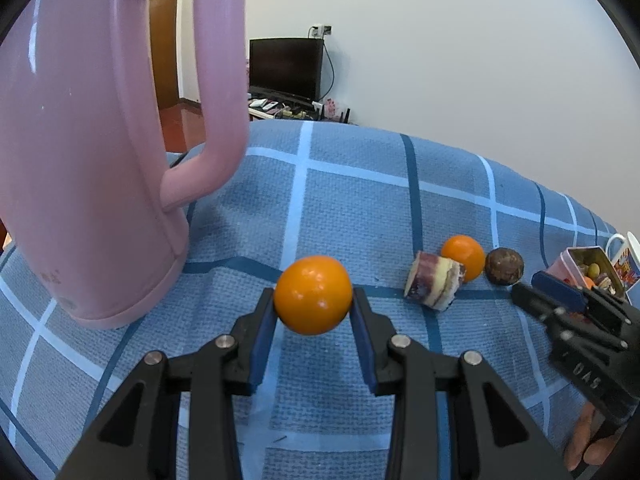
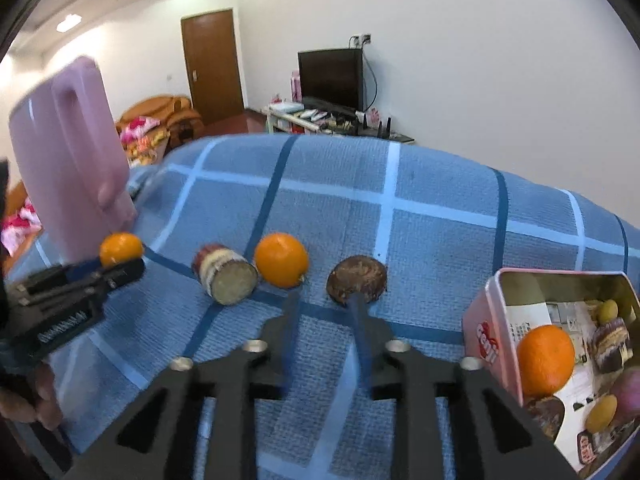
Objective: Organize fruits
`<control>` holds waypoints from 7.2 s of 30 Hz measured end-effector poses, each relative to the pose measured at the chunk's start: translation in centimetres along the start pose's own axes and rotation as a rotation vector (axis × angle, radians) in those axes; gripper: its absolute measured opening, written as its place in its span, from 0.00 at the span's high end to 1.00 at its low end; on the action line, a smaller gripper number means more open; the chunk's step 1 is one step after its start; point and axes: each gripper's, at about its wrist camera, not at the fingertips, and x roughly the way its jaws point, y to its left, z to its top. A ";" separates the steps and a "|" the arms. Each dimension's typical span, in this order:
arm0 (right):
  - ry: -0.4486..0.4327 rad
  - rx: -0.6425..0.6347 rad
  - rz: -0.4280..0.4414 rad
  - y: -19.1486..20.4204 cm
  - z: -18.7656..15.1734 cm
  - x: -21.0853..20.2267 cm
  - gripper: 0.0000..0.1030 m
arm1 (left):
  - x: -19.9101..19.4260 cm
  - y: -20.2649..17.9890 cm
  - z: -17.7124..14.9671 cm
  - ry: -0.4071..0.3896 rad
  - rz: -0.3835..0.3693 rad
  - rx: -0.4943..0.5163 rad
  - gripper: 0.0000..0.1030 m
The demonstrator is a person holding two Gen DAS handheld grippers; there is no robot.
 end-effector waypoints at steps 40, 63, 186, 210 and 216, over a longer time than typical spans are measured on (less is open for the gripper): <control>-0.234 0.072 -0.049 -2.0 -3.9 -7.9 0.59 | -4.3 -5.4 -1.9 -0.154 -0.168 0.078 0.63; -0.239 0.080 -0.127 -7.4 -6.4 -10.9 0.59 | -6.5 -12.8 -4.7 -0.163 -0.159 0.125 0.63; -0.399 0.438 -0.019 -26.6 -6.5 -13.4 0.20 | -6.4 -26.6 -2.3 -0.314 -0.055 0.170 0.00; -0.499 0.356 -0.326 -22.3 -8.2 -16.1 0.20 | -6.2 -21.3 -4.0 -0.297 0.059 0.129 0.00; -0.494 0.327 -0.361 -20.8 -8.4 -16.6 0.20 | -6.6 -20.7 -4.3 -0.296 0.060 0.129 0.00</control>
